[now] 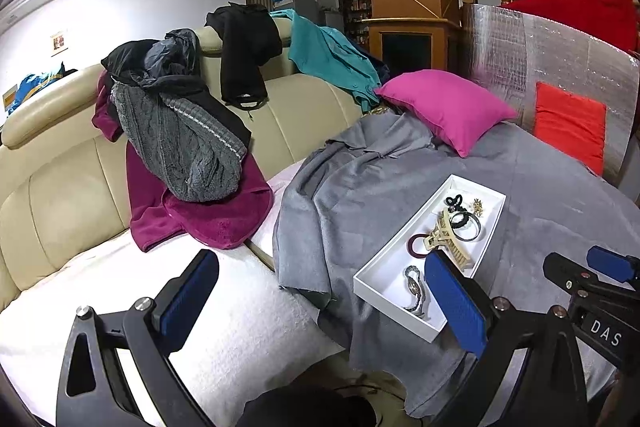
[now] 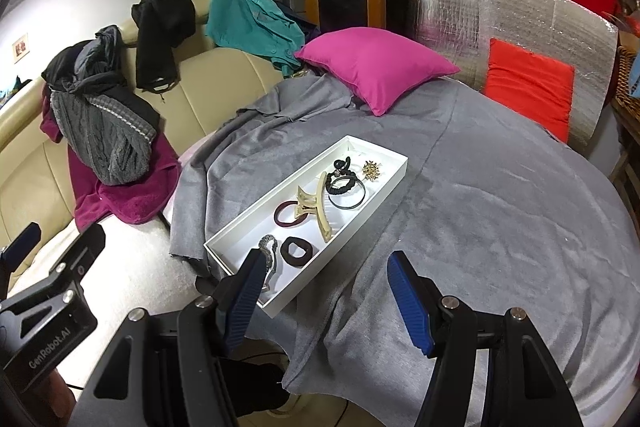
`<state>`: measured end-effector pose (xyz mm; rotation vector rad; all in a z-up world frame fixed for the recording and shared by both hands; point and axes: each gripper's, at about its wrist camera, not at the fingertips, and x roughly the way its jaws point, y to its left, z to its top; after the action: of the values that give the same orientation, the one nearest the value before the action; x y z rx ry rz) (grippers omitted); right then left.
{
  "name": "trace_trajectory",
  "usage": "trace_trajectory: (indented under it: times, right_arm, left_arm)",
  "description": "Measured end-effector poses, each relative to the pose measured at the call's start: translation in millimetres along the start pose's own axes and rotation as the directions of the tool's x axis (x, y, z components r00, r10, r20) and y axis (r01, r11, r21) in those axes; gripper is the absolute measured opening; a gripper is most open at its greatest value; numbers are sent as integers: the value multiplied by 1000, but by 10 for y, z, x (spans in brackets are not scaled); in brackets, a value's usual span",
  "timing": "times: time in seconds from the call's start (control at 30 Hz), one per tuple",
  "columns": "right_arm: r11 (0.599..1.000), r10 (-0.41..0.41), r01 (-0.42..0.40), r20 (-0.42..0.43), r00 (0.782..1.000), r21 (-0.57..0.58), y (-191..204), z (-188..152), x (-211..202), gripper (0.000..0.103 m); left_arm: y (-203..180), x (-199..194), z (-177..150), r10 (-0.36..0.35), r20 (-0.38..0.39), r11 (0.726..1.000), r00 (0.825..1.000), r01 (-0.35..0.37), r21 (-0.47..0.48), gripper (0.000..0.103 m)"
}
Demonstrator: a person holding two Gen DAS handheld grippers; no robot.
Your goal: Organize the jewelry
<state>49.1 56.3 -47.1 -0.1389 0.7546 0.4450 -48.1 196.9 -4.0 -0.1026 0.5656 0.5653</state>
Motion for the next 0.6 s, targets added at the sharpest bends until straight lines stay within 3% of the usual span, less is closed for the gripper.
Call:
trace_trajectory:
  times: [0.6]
  right_arm:
    - [1000, 4, -3, -18, 1000, 25, -43, -19, 130, 67]
  left_arm:
    - [-39, 104, -40, 1, -25, 1000, 1000, -1, 14, 102]
